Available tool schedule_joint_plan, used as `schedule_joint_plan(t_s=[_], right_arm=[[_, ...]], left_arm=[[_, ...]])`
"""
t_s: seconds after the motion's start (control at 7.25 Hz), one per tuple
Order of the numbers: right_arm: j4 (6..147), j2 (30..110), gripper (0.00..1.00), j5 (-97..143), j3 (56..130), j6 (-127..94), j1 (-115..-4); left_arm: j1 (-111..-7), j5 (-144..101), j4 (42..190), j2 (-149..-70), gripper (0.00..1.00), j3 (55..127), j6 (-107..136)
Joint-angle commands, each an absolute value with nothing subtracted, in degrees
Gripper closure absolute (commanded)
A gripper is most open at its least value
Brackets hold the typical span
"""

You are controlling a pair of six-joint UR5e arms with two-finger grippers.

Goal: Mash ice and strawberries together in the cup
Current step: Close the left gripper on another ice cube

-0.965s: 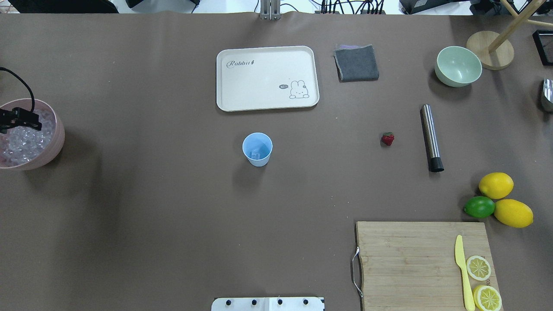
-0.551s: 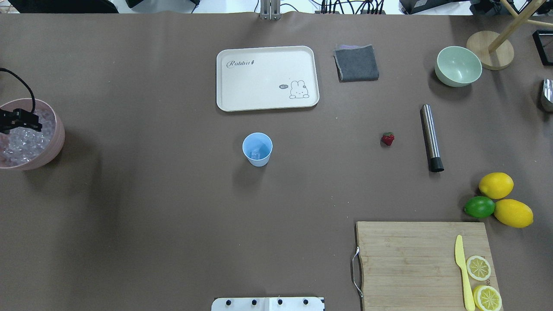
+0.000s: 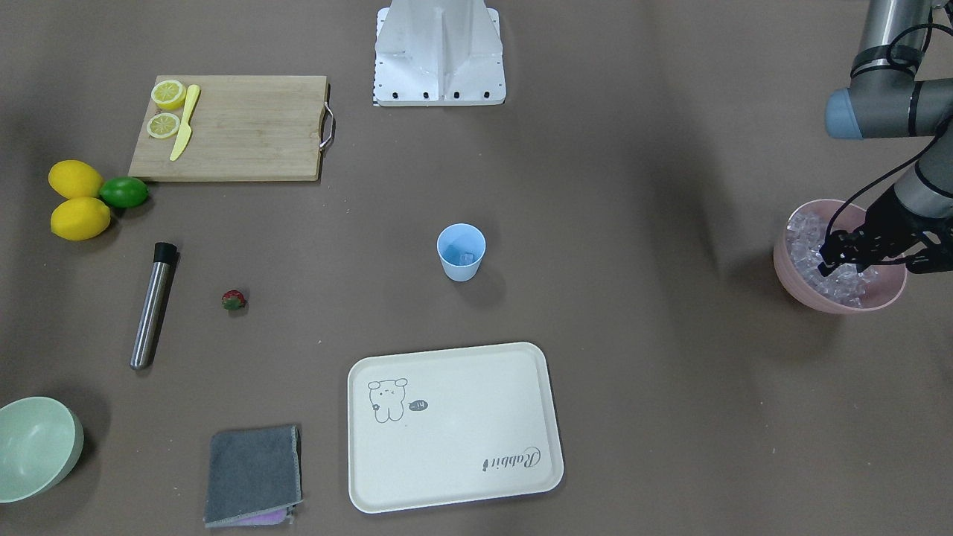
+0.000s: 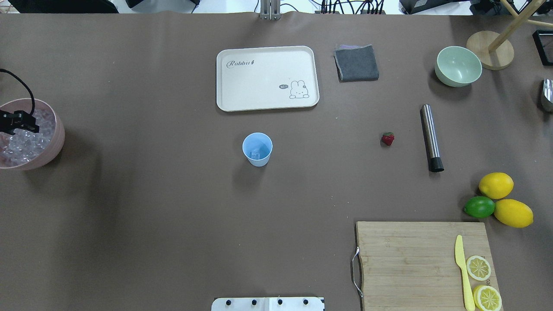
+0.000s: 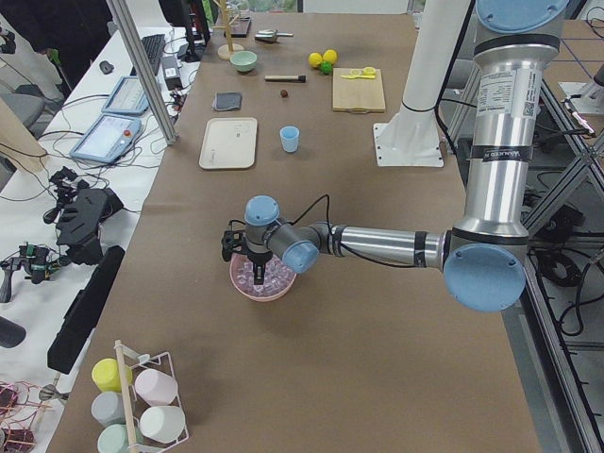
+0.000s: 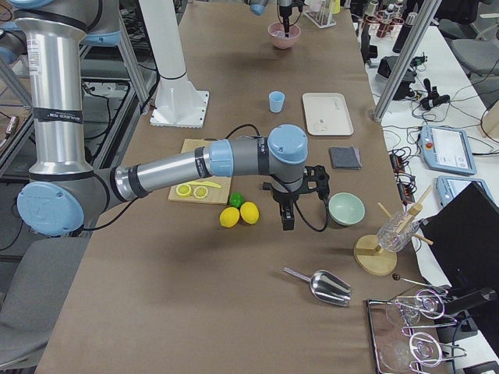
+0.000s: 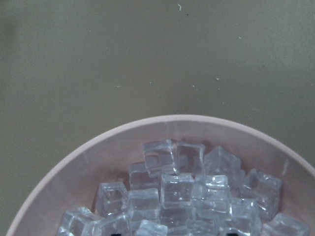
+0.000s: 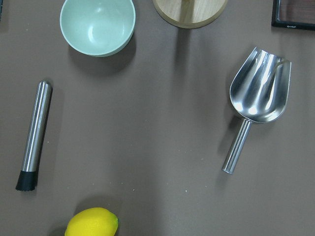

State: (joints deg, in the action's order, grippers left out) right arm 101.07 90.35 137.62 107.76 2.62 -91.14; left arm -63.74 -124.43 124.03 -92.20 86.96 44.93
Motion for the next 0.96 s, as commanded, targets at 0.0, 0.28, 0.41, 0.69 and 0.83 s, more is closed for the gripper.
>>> schedule_joint_plan(t_s=[0.0, 0.28, 0.41, 0.69, 0.83], right_arm=[[101.1, 90.4, 0.0, 137.5, 107.8, 2.5, -91.1], [101.1, 90.4, 0.0, 137.5, 107.9, 2.5, -91.1], [101.1, 90.4, 0.0, 137.6, 107.9, 2.5, -91.1], [101.2, 90.4, 0.0, 137.6, 107.8, 2.5, -91.1], [101.2, 90.3, 0.0, 137.6, 107.8, 2.5, -91.1]], left_arm=[[-63.7, -124.5, 124.0, -92.2, 0.7, 87.5, 45.0], [-63.8, -127.8, 124.1, -92.1, 0.93, 87.5, 44.9], [-63.9, -128.1, 124.1, -92.1, 0.96, 87.6, 44.9], [-64.6, -128.1, 123.7, -91.4, 1.0, 90.2, 44.9], [-65.2, -128.1, 123.5, -90.5, 1.0, 91.5, 44.9]])
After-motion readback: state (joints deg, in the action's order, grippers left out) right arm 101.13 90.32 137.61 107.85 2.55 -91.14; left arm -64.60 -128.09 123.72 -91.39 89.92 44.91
